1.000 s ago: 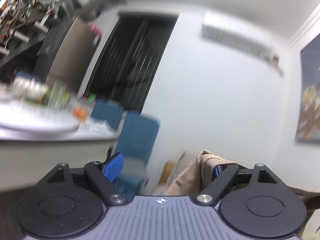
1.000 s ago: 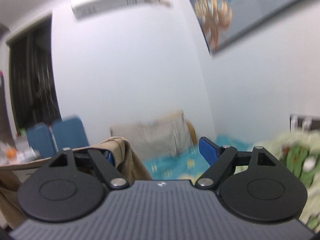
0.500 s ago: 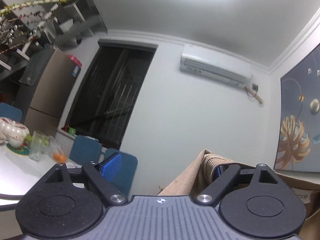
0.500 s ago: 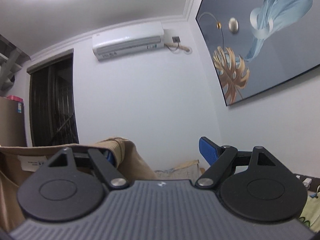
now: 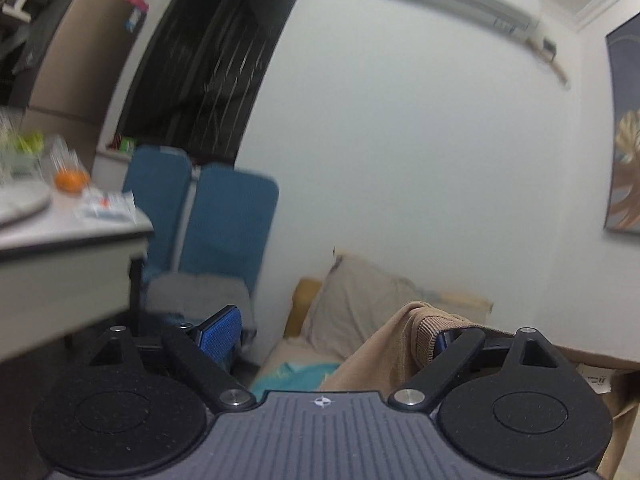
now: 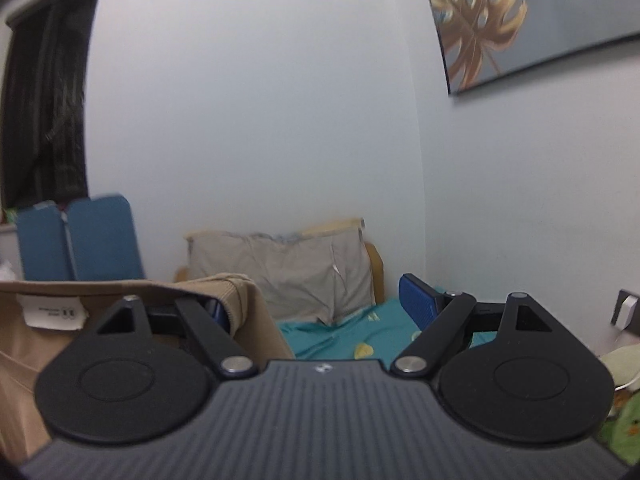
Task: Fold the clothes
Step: 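Raise the T-shirt high with both grippers to let it hang open, then lay the T-shirt flat on the bed and open both grippers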
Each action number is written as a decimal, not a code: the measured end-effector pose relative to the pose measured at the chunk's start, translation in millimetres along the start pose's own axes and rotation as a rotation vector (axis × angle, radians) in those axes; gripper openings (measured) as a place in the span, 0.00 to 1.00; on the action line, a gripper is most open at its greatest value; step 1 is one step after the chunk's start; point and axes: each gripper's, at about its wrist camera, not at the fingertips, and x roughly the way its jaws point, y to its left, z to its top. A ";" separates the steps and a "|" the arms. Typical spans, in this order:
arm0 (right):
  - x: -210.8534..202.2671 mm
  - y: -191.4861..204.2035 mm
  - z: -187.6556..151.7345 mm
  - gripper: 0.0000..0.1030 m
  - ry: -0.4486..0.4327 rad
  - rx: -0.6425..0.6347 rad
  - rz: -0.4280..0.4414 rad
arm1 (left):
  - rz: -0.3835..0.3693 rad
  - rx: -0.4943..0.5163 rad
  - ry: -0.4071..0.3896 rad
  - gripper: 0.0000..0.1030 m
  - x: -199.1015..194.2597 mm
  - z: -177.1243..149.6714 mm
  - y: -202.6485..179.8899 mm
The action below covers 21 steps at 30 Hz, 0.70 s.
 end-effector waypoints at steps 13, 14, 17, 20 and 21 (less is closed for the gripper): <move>283.8 13.6 -247.7 0.80 0.442 -0.072 -0.052 | 0.077 0.220 0.437 0.88 282.7 -269.7 22.6; 291.3 14.1 -259.6 0.81 0.506 -0.069 -0.022 | 0.079 0.243 0.479 0.88 291.9 -278.2 19.6; 308.0 24.0 -279.1 0.81 0.638 -0.145 0.088 | 0.044 0.341 0.613 0.88 315.6 -286.4 8.2; 308.8 44.2 -276.7 0.81 0.697 -0.275 0.287 | -0.030 0.447 0.720 0.89 323.4 -276.9 -6.8; 307.5 49.7 -274.4 0.81 0.711 -0.295 0.332 | -0.048 0.467 0.729 0.89 322.5 -271.8 -11.1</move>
